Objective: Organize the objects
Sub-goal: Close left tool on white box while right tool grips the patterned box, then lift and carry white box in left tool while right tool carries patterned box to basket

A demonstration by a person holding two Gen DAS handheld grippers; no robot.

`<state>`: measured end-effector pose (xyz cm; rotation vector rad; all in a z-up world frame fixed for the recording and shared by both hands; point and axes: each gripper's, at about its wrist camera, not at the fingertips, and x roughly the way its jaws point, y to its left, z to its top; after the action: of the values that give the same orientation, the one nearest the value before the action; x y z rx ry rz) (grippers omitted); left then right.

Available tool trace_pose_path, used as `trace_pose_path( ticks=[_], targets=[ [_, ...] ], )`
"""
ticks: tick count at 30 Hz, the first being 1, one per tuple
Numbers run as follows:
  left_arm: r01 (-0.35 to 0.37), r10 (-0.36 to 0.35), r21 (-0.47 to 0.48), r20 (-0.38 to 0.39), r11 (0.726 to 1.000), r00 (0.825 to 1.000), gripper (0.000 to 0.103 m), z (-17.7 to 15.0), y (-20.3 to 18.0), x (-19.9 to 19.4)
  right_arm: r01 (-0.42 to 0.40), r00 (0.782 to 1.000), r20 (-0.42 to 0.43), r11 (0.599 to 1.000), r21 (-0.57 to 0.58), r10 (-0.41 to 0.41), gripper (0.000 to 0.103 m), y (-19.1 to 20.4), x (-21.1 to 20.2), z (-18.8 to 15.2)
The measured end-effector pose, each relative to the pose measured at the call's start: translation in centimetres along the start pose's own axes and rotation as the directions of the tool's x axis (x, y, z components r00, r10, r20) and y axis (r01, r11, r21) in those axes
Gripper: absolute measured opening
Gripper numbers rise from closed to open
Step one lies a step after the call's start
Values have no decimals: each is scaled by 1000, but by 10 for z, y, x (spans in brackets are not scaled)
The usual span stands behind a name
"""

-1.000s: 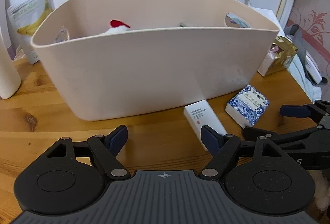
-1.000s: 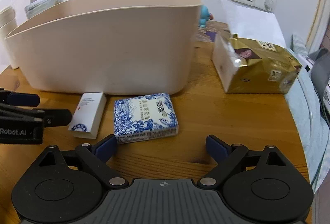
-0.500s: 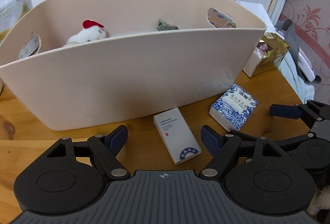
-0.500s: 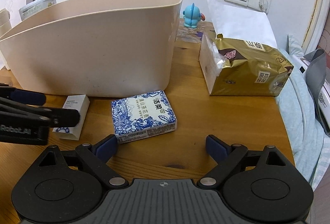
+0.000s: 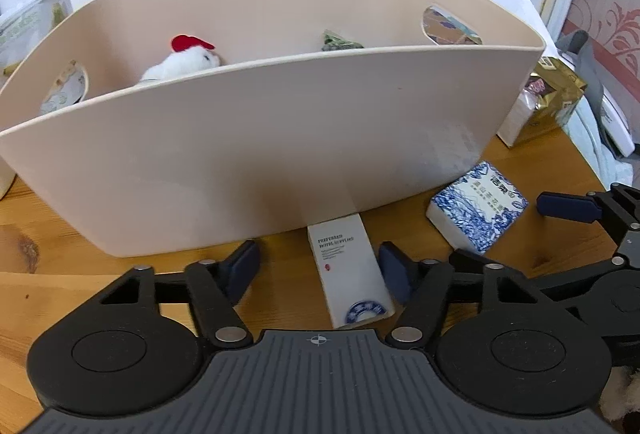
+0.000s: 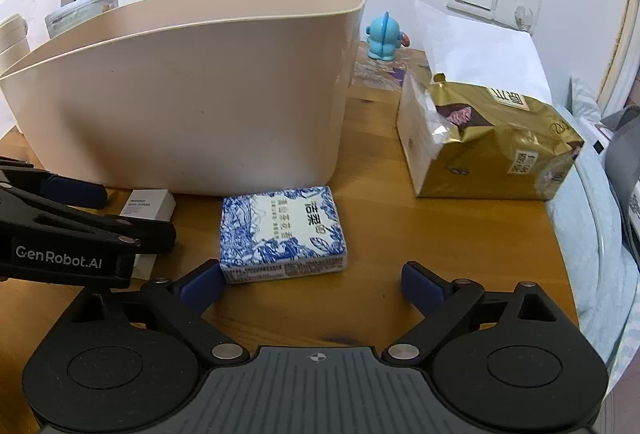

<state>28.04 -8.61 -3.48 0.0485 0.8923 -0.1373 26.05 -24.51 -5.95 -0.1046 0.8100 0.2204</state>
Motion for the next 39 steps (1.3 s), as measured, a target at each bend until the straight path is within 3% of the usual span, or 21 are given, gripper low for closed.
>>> trace_pose_path(
  ticks=[6,12,25,39],
  targets=[
    [-14,14,7,7,1000,1000,36,-1,8,-4,-12,1000,19,1000,-8,12,92,7,5,3],
    [4,-4,-15,10,1000,1000,33,-2,16,-6,-15,999,33,1000,-3,15,62,8,4,10],
    [16,-16,-1,50,1000,999,32,-16,23,-29,-7,1000,26,1000,15,6,61,10,-17,2],
    [14,-15,12,142,1000,990,32,-26,47,-88,12,993,115,1000,26,-15,61,22,-73,1]
  ],
)
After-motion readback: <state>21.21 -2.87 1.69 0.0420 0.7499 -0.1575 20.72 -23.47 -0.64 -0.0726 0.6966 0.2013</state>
